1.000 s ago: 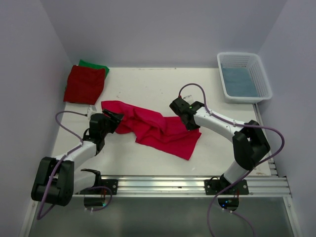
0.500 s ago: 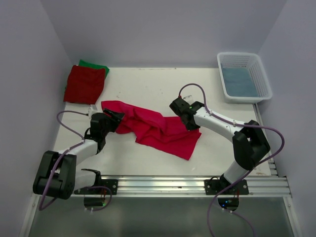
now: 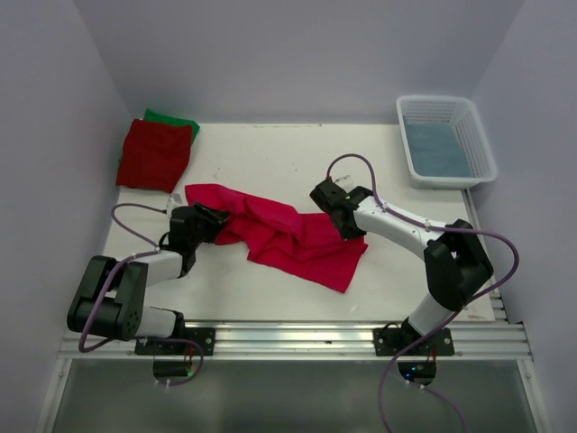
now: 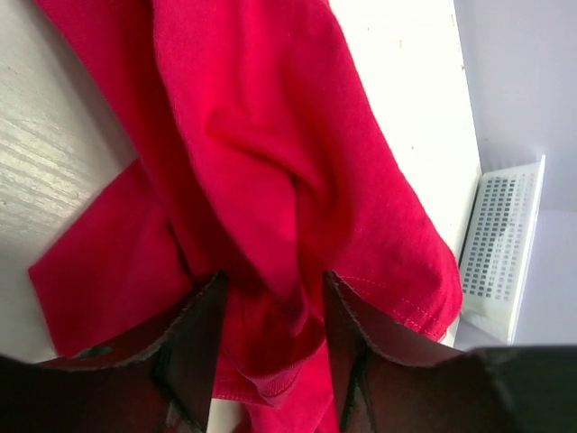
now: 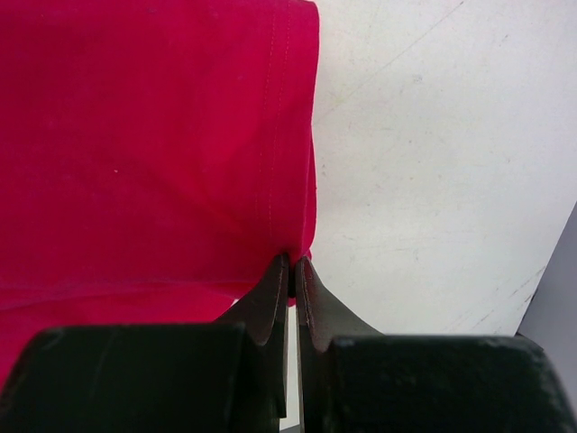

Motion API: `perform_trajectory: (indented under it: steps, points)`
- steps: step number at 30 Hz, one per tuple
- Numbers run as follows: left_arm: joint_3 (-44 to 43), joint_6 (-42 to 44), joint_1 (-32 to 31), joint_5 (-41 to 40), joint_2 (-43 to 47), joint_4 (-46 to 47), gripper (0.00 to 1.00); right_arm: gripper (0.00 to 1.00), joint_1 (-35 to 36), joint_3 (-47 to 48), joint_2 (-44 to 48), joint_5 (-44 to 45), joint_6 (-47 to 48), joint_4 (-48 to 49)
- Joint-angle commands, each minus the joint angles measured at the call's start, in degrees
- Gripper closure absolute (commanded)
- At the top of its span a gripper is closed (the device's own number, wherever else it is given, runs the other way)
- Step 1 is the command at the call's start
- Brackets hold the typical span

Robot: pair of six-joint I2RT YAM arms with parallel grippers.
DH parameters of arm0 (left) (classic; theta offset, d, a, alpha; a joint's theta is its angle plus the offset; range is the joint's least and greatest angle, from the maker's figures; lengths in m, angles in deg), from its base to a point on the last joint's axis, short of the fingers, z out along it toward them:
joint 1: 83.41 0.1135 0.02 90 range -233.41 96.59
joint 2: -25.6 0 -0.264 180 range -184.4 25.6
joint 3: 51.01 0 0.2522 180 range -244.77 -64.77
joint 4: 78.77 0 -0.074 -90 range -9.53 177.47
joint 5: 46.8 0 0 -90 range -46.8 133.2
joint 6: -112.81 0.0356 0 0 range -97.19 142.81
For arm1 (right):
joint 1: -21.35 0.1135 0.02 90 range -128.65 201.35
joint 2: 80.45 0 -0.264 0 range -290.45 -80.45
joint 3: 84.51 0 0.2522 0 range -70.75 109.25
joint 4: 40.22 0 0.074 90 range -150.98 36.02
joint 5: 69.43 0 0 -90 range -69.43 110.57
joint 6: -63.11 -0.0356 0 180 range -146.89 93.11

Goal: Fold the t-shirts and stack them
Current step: Flatten out the tshirt

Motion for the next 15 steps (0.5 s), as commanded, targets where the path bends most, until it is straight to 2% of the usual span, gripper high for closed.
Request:
perform_trajectory:
  steps: [1, 15]
  points:
    - [-1.4, -1.0, 0.1, 0.4, -1.4, 5.9, 0.53, 1.00, -0.4, -0.4, 0.0, 2.2, -0.1, 0.6]
    - [-2.2, -2.3, 0.1, 3.2, -2.7, 10.6, 0.67, 1.00, -0.4, 0.2, -0.4, 2.5, 0.2, 0.5]
